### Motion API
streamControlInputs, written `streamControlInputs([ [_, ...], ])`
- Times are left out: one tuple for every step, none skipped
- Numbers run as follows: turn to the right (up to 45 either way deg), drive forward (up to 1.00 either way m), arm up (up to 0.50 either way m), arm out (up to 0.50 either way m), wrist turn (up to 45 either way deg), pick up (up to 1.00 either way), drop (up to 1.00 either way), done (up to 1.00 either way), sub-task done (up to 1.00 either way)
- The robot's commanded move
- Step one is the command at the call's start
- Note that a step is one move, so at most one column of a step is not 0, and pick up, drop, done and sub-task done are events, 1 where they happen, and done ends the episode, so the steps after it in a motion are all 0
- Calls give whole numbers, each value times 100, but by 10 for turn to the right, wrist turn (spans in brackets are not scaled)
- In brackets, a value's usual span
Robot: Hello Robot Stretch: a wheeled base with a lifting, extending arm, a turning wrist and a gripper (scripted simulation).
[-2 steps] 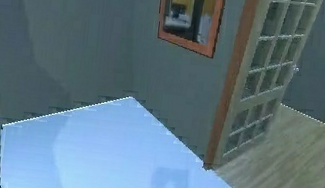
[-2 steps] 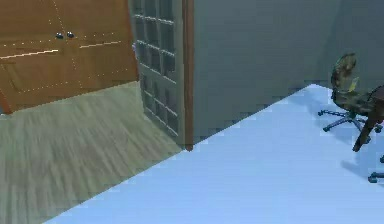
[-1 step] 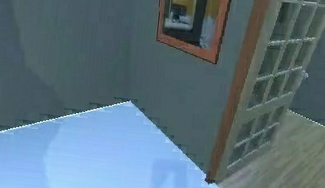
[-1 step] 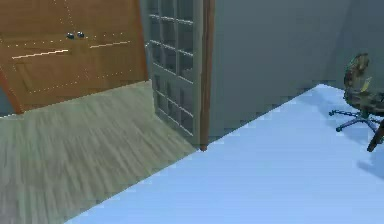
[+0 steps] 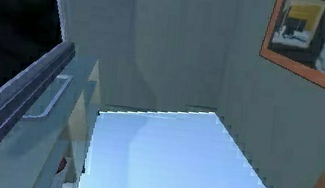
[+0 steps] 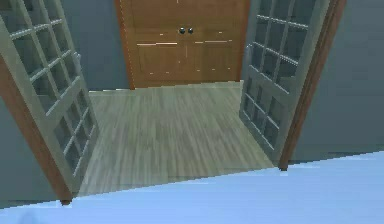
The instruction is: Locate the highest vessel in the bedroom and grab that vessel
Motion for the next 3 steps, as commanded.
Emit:
streamControlInputs([
  [0,25,0,0,0,0,0,0,0],
  [-420,0,0,0,0,0,0,0,0],
  [330,0,0,0,0,0,0,0,0],
])
